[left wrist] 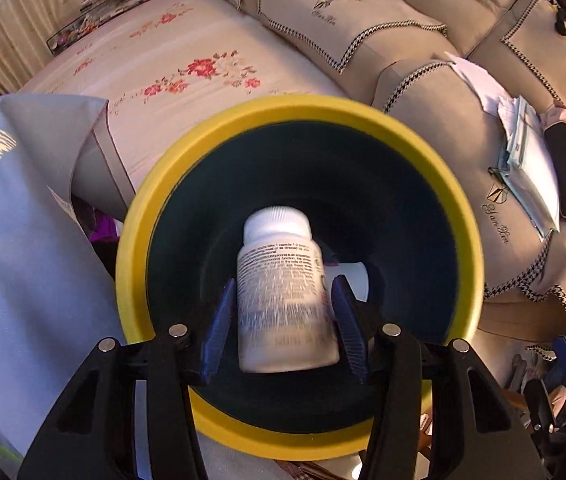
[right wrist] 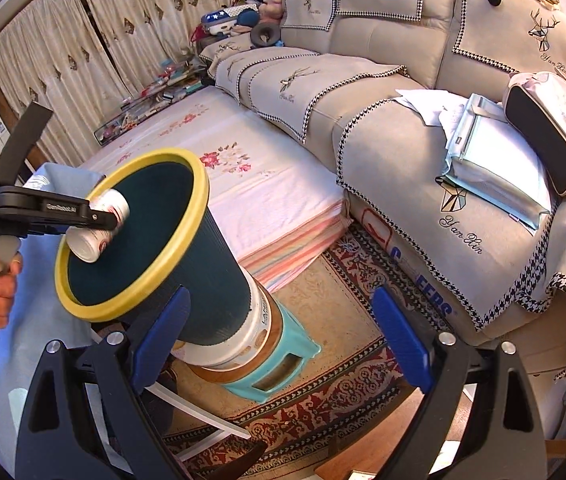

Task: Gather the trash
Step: 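Carry the pill bottle with the left gripper and drop it into the bin, then move both grippers back over the table toward the remaining trash, then grasp the green-capped clear jar with the right gripper, then carry the jar with the right gripper over the bin and release it, then grasp the coconut water bottle with the left gripper, then carry the coconut water bottle with the left gripper and drop it into the bin, then move the right gripper to the red snack packet and grasp it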

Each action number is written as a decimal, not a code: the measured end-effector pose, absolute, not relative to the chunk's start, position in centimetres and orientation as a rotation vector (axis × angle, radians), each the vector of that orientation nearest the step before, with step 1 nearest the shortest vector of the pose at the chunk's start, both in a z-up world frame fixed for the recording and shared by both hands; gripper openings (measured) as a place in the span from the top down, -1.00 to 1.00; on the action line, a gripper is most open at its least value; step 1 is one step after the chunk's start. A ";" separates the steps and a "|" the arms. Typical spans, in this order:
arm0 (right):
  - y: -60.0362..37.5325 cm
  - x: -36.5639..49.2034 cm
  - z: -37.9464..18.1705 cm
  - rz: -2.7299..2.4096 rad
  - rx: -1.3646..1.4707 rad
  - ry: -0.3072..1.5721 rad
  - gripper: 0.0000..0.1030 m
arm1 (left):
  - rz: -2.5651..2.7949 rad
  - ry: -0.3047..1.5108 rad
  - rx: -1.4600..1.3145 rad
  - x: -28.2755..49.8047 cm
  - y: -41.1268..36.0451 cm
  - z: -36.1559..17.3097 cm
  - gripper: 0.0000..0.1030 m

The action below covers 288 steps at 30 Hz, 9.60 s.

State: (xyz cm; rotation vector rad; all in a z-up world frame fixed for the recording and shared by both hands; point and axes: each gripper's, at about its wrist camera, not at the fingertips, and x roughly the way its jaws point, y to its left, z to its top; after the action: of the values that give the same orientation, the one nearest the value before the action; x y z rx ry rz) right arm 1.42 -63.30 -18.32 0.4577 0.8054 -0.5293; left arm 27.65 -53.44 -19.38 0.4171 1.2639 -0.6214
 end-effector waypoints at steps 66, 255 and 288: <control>-26.1 20.8 -13.6 0.447 -0.252 0.880 -0.70 | -0.006 0.612 -0.160 4.4 0.9 -3.6 -0.90; -59.1 6.7 -18.2 -0.324 0.358 0.874 -0.52 | -0.584 0.728 0.083 18.7 -35.0 -1.9 -0.82; -39.5 20.8 -7.8 -0.186 0.025 0.832 -0.57 | 0.068 0.437 -0.080 19.3 5.5 -0.5 -0.90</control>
State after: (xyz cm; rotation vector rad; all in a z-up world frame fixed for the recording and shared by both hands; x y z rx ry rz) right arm 20.78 -39.48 -7.83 0.0250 0.8325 -0.1865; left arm 19.26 5.45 -0.46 -0.0801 0.4369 0.0683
